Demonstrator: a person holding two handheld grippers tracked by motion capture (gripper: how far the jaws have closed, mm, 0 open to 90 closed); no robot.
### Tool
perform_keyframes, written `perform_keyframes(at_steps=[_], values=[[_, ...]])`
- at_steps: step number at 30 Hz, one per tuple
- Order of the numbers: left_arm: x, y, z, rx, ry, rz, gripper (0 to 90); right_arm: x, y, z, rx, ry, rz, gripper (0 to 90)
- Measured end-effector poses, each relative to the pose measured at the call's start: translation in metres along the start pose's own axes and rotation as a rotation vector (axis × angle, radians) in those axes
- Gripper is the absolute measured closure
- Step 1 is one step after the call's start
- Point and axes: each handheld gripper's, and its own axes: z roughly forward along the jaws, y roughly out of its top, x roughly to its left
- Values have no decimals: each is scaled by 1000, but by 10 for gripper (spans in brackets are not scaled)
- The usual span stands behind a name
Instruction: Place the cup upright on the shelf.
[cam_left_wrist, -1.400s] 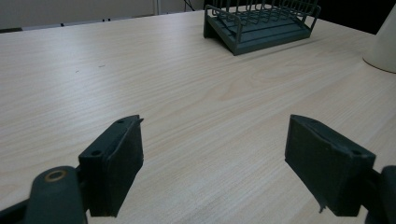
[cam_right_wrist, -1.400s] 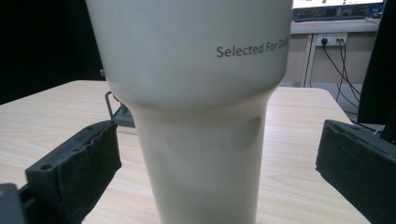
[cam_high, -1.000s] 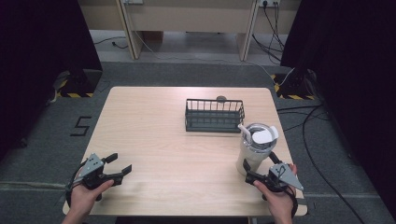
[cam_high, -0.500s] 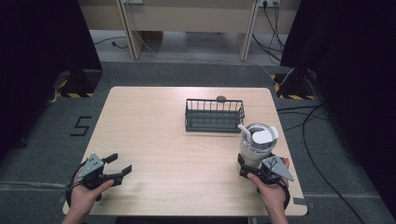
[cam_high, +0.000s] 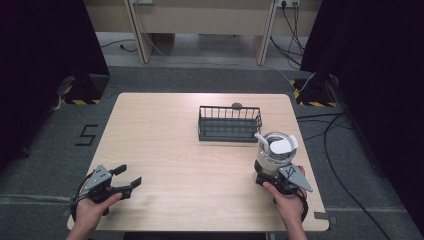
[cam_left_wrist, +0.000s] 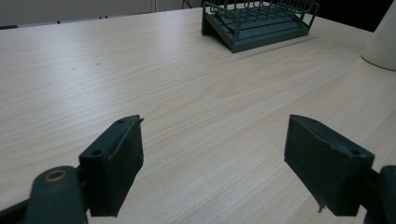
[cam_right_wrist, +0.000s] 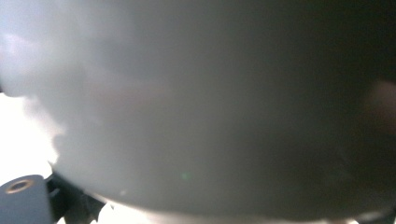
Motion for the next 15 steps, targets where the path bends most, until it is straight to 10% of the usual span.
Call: perform_keyframes(at_steps=[15], values=[[-1, -1, 2, 7, -9, 4, 191, 0, 2, -2, 2, -11, -18, 107]])
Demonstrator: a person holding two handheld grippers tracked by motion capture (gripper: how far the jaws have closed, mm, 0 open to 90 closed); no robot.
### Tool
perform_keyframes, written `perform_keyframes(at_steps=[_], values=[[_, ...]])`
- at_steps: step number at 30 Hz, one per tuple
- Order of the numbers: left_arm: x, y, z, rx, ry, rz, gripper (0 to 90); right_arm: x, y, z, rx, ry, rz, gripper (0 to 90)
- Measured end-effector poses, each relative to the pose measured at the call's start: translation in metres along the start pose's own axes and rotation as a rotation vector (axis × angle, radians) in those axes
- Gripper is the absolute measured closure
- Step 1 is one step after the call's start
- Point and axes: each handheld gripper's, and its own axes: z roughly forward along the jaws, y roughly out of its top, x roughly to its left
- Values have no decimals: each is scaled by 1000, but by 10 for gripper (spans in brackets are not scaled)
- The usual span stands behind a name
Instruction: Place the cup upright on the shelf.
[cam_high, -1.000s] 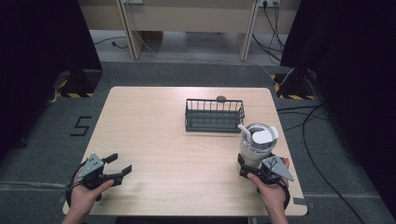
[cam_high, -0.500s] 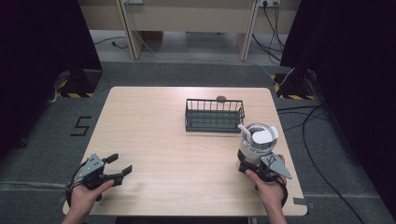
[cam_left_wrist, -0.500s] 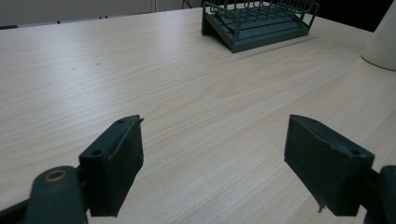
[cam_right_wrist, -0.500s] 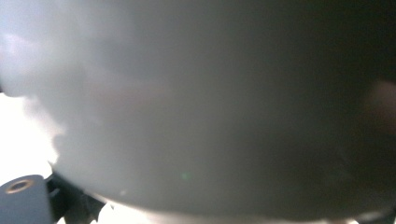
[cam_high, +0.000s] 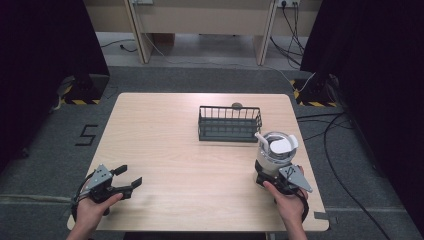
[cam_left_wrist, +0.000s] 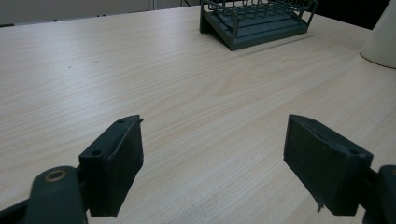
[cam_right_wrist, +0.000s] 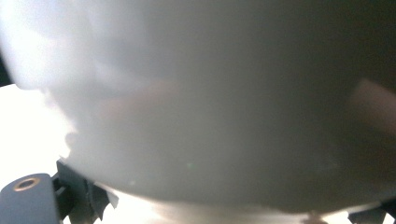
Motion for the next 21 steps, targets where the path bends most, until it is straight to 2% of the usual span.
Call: perform_keyframes(at_steps=[6, 8, 9, 12, 17, 18, 19, 21], values=[[1, 0, 0, -1, 2, -2, 192, -2, 2, 1, 8, 0, -4, 108], [1, 0, 0, 0, 2, -3, 193, -1, 3, 2, 13, 2, 10, 108], [1, 0, -1, 0, 3, -3, 193, -4, 3, 3, 4, -4, -19, 108], [1, -1, 0, 1, 3, -4, 194, -2, 3, 3, 15, 1, 18, 108], [2, -1, 0, 1, 4, -4, 196, -3, 4, 3, 15, 2, 23, 108], [2, -1, 0, 1, 4, -5, 196, -4, 5, 3, 8, -1, 6, 108], [2, -1, 0, 0, 4, -5, 196, -4, 6, 3, 9, 5, 31, 108], [2, -1, 0, 1, 4, -5, 196, -4, 8, 3, 5, 2, 35, 108]])
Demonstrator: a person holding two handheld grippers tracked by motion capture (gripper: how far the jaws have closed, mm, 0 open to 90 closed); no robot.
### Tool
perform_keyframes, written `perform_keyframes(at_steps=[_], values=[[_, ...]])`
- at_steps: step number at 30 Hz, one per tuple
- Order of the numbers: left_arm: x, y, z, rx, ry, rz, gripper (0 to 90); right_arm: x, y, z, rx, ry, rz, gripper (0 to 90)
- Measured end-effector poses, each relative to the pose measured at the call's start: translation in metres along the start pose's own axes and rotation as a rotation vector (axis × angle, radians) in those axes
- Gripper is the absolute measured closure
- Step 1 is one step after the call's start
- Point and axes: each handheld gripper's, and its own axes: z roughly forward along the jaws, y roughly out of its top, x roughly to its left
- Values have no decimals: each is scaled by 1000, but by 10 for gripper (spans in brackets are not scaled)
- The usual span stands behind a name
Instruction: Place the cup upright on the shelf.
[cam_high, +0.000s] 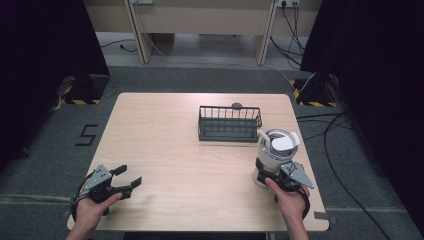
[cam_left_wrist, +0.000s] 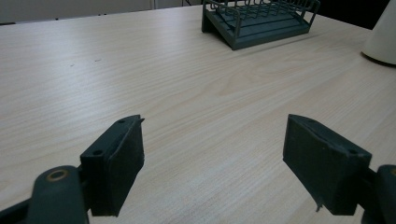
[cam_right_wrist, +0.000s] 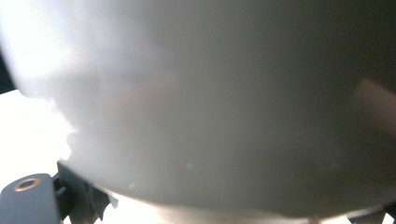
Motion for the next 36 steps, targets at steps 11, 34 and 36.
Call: perform_keyframes(at_steps=[11, 34, 36], values=[[0, 0, -1, -6, 2, -4, 197, 0, 15, 7, -23, -7, 1, 108], [2, 0, -2, -11, 6, -12, 202, 2, 47, 36, -49, -16, -7, 109], [2, 0, -2, -11, 7, -14, 202, 2, 49, 39, -49, -16, -12, 108]])
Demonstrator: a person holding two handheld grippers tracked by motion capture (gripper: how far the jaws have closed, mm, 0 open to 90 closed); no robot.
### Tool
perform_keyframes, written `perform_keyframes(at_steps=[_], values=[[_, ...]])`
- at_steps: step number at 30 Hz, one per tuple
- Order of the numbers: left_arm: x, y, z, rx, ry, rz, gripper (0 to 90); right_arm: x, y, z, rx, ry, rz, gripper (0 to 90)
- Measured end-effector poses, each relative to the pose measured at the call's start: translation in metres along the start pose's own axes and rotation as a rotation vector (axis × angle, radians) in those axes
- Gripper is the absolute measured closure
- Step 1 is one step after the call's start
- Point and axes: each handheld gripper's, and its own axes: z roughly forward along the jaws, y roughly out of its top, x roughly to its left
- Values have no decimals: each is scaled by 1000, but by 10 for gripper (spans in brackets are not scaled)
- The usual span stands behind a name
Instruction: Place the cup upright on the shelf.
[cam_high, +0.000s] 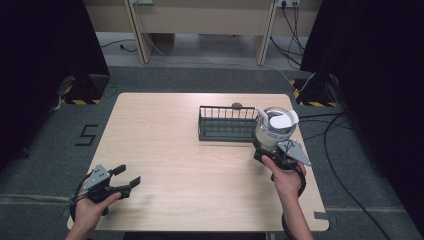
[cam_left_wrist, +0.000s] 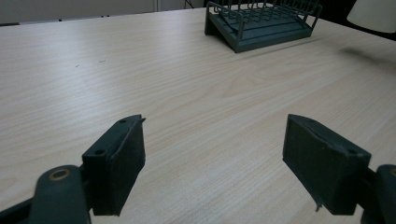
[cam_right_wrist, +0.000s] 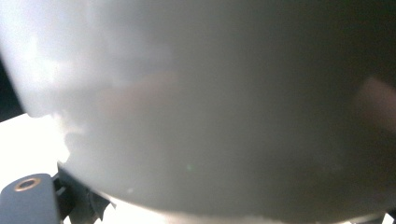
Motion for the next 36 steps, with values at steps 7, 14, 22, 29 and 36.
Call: perform_keyframes(at_steps=[7, 14, 22, 29, 36], values=[[0, 0, 0, -1, 1, -1, 204, 2, 8, 11, 0, 4, -6, 109], [0, 0, 0, -4, 0, -2, 204, 4, 18, 21, -7, 10, -17, 109], [0, 0, -1, -5, -2, -3, 205, 7, 28, 30, -18, 14, -22, 109], [1, 0, -1, -6, -3, -4, 205, 9, 34, 39, -20, 20, -22, 109], [1, 0, -1, -7, -3, -5, 205, 11, 41, 49, -25, 22, -17, 109]])
